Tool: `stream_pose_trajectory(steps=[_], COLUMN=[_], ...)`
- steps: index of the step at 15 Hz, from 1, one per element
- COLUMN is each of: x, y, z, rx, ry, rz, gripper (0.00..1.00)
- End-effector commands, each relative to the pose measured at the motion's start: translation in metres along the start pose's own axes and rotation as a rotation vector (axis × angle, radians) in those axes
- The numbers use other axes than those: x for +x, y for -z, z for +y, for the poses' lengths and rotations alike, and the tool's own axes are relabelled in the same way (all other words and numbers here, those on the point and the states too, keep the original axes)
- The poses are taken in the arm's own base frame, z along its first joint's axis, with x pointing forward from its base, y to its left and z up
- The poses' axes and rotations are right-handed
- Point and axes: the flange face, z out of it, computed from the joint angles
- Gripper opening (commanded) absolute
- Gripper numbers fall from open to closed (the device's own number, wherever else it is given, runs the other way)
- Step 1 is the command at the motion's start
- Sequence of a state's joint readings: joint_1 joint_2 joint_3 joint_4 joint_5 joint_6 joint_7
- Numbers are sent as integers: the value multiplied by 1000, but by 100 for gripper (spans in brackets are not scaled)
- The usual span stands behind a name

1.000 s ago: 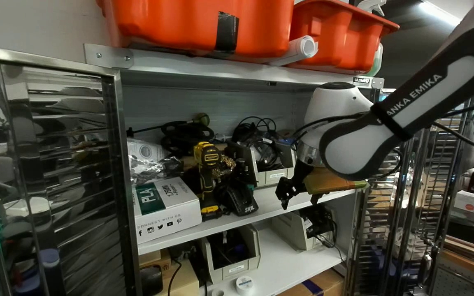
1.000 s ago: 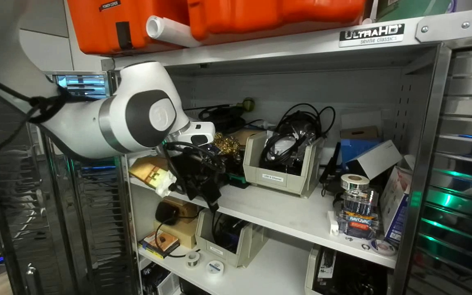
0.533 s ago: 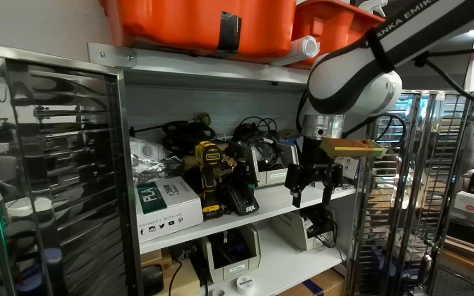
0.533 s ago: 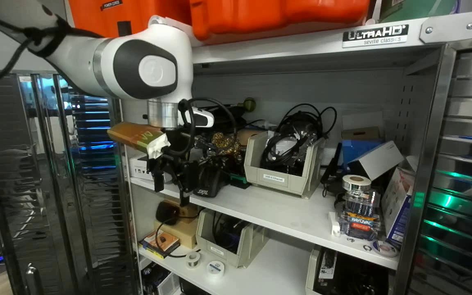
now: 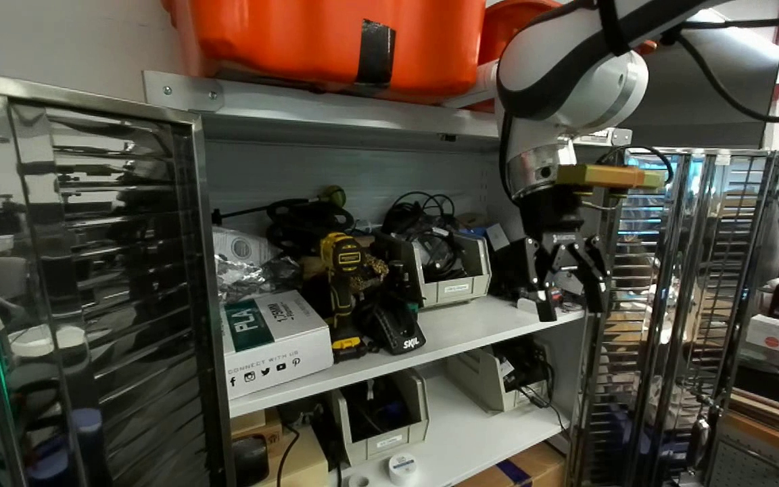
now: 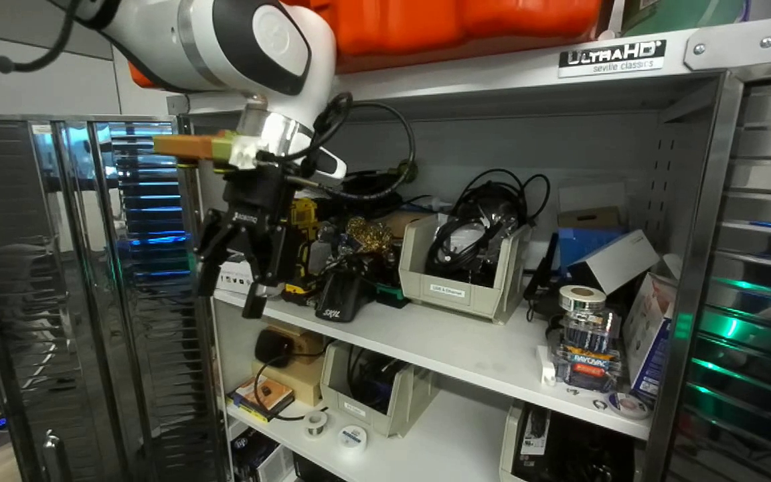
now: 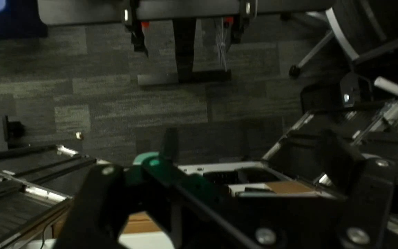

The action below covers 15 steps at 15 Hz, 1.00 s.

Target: Pick up the cable and put it in the cable box.

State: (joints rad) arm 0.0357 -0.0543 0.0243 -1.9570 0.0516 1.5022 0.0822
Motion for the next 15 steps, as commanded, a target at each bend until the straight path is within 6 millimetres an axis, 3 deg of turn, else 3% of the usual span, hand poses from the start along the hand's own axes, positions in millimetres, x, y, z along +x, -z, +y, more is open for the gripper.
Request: stream_pose_trajectory(steps=[1,2,3,6,15], x=[-22,-29,-23,-30,-30], y=[45,45,22,34,35], z=[-1,-3,-3,-5,-4], rx=[-38,-27,-20,-21,-21], ry=[84,122,64,102,110], rz=[-58,-79,-67,-70,-71], gripper=[100,100,100,100,100])
